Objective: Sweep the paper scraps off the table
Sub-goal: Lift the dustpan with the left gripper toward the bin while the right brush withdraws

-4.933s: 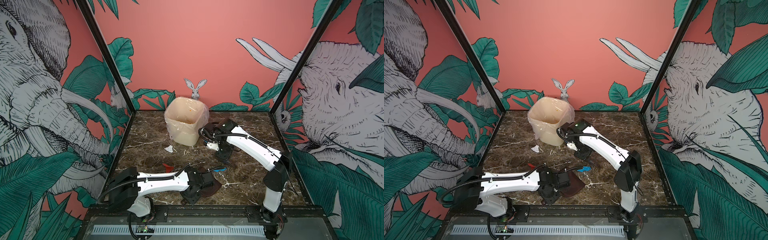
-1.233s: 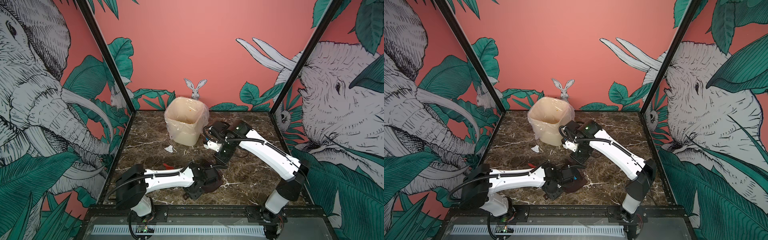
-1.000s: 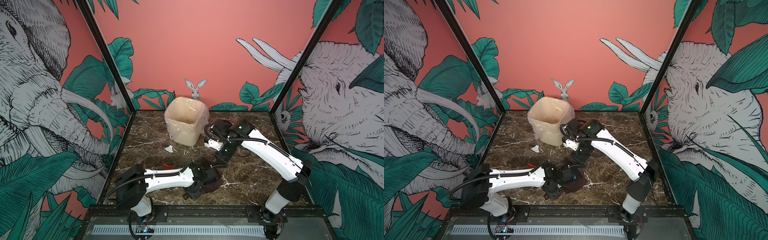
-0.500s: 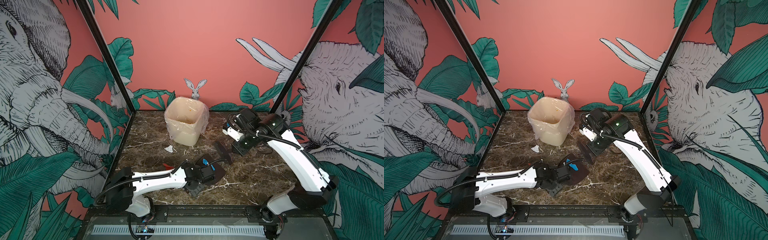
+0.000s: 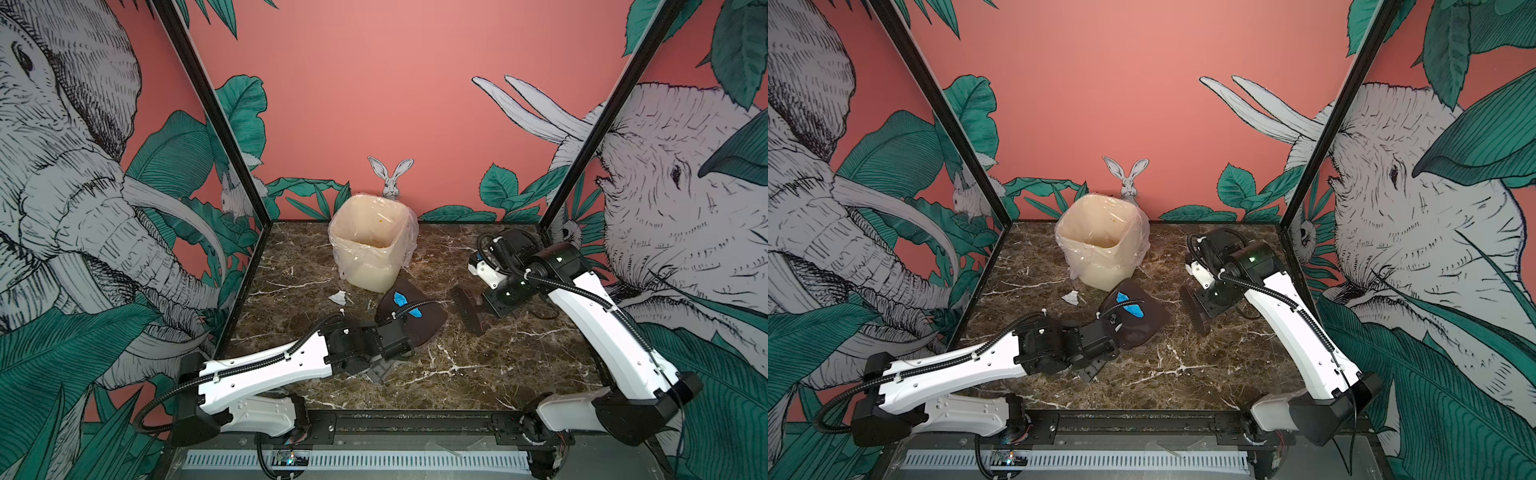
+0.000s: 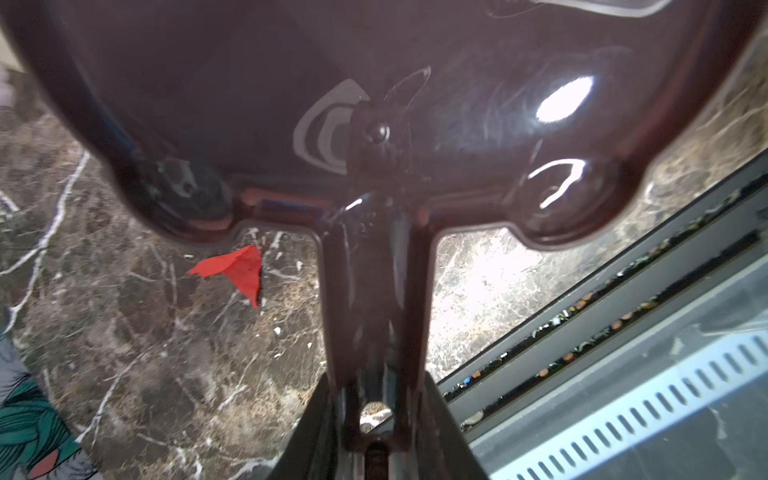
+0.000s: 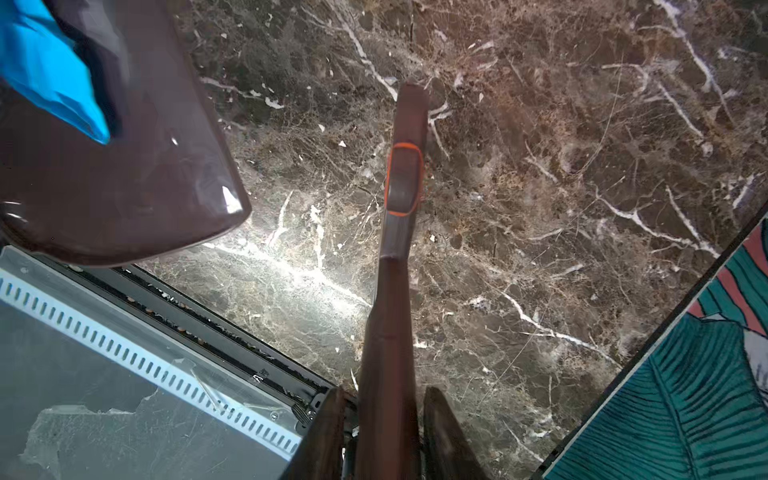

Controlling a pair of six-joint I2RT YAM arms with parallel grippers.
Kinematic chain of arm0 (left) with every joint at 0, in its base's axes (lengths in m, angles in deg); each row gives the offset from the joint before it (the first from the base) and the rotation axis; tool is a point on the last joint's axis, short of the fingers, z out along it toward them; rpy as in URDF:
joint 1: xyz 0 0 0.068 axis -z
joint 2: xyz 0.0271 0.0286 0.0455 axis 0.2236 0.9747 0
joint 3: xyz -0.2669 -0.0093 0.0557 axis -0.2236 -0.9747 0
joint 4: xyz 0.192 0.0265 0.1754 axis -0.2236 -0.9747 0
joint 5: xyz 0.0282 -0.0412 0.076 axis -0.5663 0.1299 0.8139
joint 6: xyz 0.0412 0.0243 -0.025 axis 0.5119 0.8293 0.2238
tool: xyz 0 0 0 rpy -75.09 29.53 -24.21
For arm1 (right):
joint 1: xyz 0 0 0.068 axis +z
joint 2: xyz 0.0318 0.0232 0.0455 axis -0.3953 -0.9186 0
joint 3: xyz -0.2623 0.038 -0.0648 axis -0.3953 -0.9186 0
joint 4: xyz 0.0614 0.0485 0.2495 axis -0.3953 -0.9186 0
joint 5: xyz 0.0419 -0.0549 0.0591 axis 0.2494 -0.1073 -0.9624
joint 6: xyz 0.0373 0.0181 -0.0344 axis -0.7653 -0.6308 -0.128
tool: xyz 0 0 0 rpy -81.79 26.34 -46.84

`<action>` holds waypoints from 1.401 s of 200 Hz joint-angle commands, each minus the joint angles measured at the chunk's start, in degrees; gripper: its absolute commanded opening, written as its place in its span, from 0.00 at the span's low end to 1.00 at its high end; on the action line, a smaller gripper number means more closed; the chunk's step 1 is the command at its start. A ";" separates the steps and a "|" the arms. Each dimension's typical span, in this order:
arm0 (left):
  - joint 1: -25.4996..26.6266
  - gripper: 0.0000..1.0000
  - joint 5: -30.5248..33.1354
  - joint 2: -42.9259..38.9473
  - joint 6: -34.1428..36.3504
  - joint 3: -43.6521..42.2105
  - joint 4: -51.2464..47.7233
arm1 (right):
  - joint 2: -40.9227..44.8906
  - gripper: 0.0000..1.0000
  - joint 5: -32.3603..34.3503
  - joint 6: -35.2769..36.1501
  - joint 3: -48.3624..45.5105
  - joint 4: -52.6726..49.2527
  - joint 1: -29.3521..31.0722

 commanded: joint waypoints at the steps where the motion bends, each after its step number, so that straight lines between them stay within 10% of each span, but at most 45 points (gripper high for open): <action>1: -0.88 0.00 2.01 -2.10 -3.61 4.00 -9.22 | 0.86 0.00 -2.91 -0.02 0.39 2.42 -0.42; 122: -23.89 0.00 -2.23 -4.49 9.48 22.69 -23.95 | 1.09 0.00 -5.96 1.69 1.05 0.85 -0.70; 220: -49.78 0.00 -11.25 6.79 27.64 35.98 -18.58 | 2.53 0.00 -7.42 3.65 -0.28 -0.18 -1.73; 280: -56.03 0.00 -9.13 16.31 34.50 46.55 -19.81 | 3.02 0.00 -8.35 4.86 -0.22 -1.29 -2.62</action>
